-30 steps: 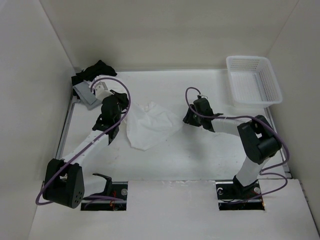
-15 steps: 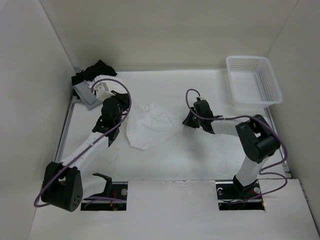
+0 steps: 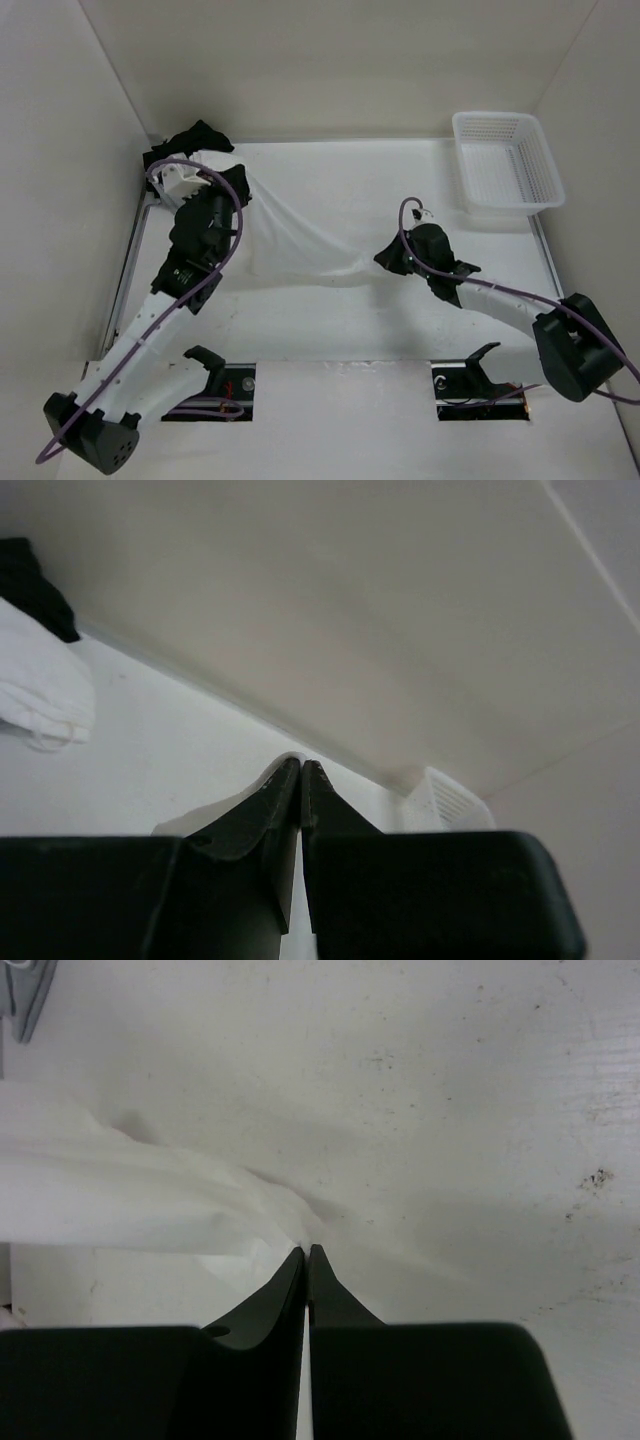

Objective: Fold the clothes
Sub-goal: Flatten the tank top out

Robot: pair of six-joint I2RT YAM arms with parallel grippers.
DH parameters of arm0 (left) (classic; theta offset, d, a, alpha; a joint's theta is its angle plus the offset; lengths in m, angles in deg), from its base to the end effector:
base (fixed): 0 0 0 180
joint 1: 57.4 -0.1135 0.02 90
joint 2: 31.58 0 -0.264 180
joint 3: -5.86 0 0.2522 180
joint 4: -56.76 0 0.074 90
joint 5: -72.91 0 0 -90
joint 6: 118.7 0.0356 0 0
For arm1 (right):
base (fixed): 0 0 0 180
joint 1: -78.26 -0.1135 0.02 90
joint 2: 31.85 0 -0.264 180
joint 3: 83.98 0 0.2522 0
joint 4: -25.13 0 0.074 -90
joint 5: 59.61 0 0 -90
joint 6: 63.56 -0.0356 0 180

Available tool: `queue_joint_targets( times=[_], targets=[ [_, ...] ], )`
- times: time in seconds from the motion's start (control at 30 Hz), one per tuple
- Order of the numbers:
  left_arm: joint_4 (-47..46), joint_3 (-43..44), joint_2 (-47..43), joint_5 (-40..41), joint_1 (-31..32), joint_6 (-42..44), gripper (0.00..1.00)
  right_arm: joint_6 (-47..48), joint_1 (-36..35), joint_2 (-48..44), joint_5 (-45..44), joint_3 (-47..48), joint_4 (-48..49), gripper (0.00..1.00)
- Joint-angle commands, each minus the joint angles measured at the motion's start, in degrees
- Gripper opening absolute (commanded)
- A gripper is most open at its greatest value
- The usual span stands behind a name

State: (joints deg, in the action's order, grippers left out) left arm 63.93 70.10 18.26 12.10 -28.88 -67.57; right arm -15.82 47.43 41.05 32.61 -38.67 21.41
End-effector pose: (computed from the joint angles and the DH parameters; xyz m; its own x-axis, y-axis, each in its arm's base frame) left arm 0.1825 -0.0794 0.3912 0.0913 -0.6731 -0.7339 0.0629 0.7394 -0.6704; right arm 0.2221 0.1342 0.1921 -0.6938 0.3685 -0.6188 -0.1000 0.8016 0.5895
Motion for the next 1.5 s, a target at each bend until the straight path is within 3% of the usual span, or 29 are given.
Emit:
queue_joint_targets(
  times=[0.0,0.17,0.3,0.4,0.5,0.57,0.67,0.8,0.83,0.93,1.0,1.13,1.47],
  targets=[
    [1.0,2.1,9.9,1.1,-4.5,2.9,0.04,0.3,0.7,2.4,-0.5,0.8,1.0,0.04],
    [-9.4,12.6,34.3,-8.3,-11.6,2.9,0.05,1.4,2.3,8.2,0.0,6.5,1.3,0.04],
    [-7.3,25.4,50.9,-11.6,-14.4,4.2,0.07,1.4,2.2,11.5,0.2,9.1,1.4,0.04],
    [-3.0,30.9,56.5,-13.3,-15.7,3.7,0.23,1.3,2.0,12.5,-0.1,9.5,1.6,0.04],
    [-5.9,24.6,51.8,-12.5,-14.7,3.4,0.43,1.5,2.0,12.4,-0.3,8.6,1.9,0.04],
    [-9.8,16.6,45.9,-11.3,-12.3,3.2,0.5,1.5,2.0,11.9,-0.3,7.7,2.8,0.04],
    [-12.1,4.1,35.5,-7.6,-7.5,3.3,0.43,1.5,2.4,11.5,0.1,6.1,4.2,0.04],
    [-9.2,-11.4,21.2,-3.9,-1.7,3.4,0.15,1.5,2.1,11.5,0.6,5.1,6.0,0.04],
    [-7.2,-14.6,17.8,-3.2,-1.1,2.9,0.11,1.4,2.1,11.6,0.8,5.1,6.0,0.04],
    [-0.5,-22.5,9.2,-2.5,-1.6,-2.8,0.11,1.5,2.0,11.6,1.0,5.2,6.1,0.04],
    [0.1,-26.2,6.4,-4.1,-2.9,-5.0,0.21,1.5,2.0,11.0,1.0,5.0,6.1,0.04],
    [-3.1,-30.6,7.3,-11.9,-6.4,-6.5,0.34,1.5,2.0,10.2,1.0,4.5,6.1,0.04],
    [-13.6,-31.3,20.1,-20.0,-9.9,-4.7,0.34,1.5,2.0,10.4,1.0,4.3,6.4,0.04]
  ],
)
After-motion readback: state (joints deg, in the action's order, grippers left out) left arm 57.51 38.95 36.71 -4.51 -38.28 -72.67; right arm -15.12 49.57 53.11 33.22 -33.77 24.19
